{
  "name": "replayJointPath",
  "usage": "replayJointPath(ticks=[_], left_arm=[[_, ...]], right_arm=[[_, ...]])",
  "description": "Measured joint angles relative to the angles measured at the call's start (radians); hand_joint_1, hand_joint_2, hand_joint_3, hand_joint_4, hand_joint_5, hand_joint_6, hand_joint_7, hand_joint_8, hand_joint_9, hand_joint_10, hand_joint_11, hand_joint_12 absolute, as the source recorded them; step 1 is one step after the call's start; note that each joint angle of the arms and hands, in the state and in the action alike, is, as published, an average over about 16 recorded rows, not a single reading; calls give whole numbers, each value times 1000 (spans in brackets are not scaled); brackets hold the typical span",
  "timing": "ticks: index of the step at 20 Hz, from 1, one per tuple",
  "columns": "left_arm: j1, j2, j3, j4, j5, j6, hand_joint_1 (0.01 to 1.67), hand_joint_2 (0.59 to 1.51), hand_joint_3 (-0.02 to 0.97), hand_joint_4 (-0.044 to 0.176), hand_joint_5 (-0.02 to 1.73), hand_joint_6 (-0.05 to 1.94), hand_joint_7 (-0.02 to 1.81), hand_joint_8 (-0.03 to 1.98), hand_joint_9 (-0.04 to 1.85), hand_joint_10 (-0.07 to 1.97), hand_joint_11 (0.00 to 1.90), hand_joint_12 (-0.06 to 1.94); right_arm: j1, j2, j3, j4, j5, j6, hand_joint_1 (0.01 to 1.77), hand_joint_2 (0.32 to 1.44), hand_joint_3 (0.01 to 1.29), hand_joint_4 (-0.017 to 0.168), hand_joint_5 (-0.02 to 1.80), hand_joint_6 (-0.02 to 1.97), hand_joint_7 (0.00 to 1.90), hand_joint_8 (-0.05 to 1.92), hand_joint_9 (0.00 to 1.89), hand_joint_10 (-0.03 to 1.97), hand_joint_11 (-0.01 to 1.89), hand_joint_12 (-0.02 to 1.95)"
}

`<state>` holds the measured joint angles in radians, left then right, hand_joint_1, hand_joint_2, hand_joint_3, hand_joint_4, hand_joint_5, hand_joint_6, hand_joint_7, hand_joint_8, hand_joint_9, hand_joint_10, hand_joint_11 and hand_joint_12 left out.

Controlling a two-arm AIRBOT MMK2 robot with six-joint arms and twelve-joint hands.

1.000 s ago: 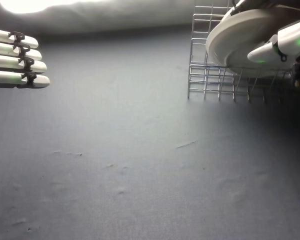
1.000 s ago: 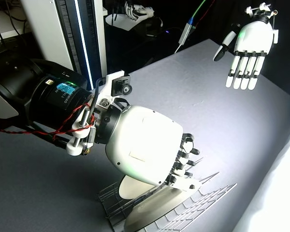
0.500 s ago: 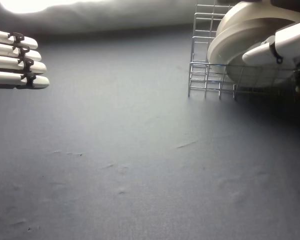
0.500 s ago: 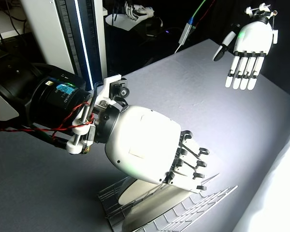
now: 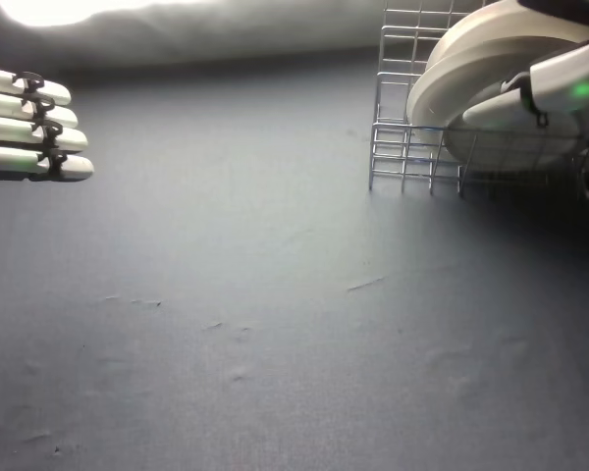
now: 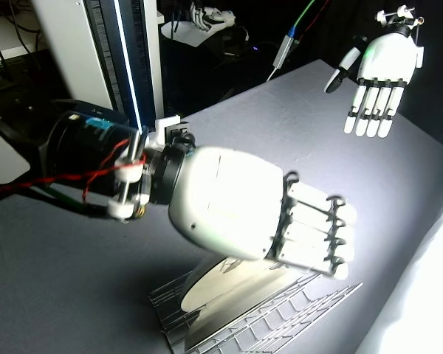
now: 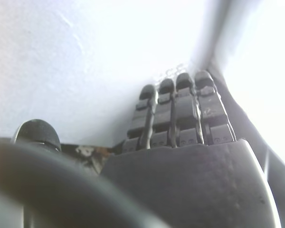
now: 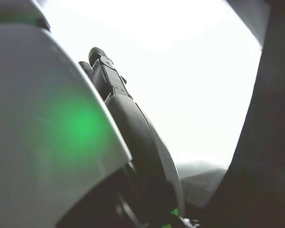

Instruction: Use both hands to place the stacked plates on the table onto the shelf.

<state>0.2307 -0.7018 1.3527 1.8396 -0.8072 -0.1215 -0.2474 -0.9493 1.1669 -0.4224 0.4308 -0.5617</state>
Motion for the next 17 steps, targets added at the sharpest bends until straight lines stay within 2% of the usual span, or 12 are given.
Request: replayJointPath(ticks=[10,17], left_arm=[[22,-11,27,-31,-13,-11,14,1107,15,0,18,3,17,12,19,9,15,1],[34,-17,44,-43,-16,-13,14,1107,15,0,18,2,18,11,18,9,16,1]], right_arm=[[-14,0,-20,-407,278,-15,736,946,14,3,29,16,76,1,96,13,21,398],[-26,0,-23,-542,406,-27,713,947,14,4,21,16,64,1,88,13,21,394]])
